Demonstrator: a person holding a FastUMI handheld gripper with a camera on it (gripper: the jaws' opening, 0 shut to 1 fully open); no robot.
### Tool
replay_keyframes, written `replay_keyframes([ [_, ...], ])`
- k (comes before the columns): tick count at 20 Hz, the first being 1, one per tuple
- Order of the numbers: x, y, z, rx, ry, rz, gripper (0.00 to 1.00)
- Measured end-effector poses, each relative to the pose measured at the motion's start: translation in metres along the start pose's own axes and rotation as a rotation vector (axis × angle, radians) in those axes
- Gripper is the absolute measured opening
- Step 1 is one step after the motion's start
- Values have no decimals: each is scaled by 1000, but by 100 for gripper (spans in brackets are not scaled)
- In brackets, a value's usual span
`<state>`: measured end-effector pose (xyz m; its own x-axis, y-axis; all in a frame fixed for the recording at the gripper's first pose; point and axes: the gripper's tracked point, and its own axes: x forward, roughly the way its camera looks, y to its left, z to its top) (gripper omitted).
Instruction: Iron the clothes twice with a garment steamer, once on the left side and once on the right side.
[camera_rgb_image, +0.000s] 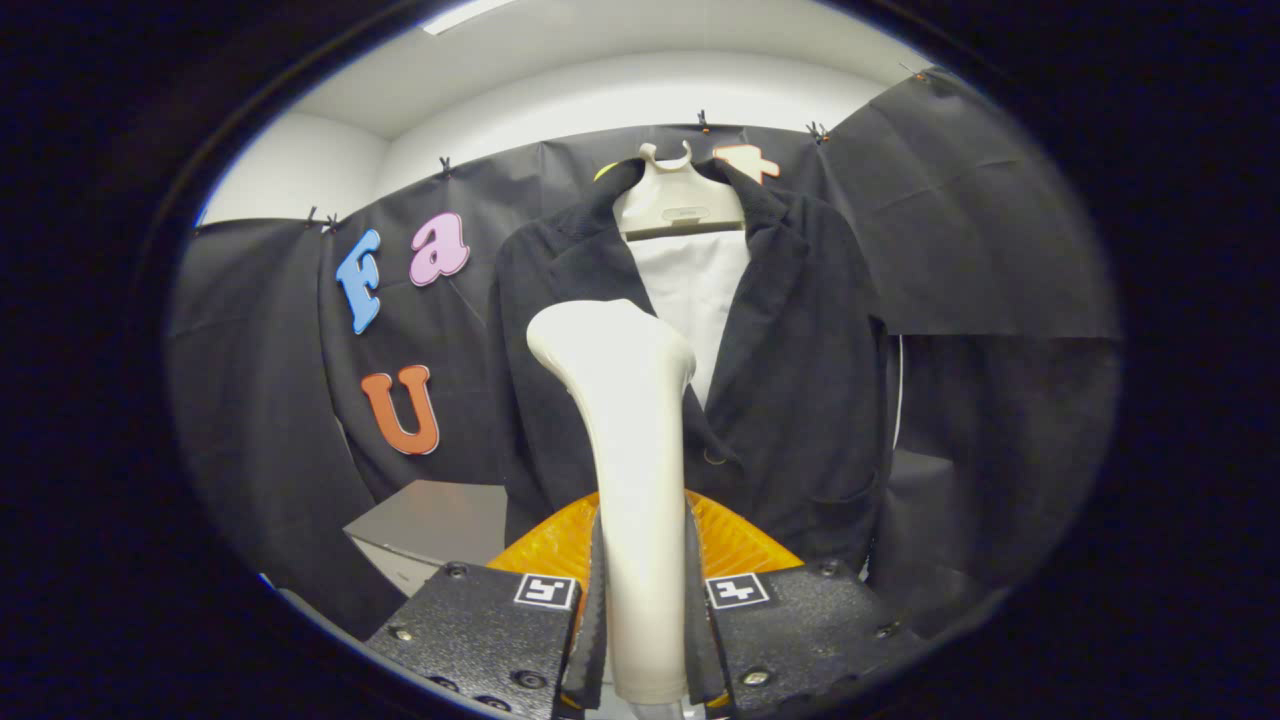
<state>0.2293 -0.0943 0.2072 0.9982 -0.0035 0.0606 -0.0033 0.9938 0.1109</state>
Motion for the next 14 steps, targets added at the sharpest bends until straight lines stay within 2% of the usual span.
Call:
replay_keyframes([
  [8, 34, 6, -3, -72, 14, -46, 34],
  [14, 36, 1, -14, -94, 36, -63, 34],
])
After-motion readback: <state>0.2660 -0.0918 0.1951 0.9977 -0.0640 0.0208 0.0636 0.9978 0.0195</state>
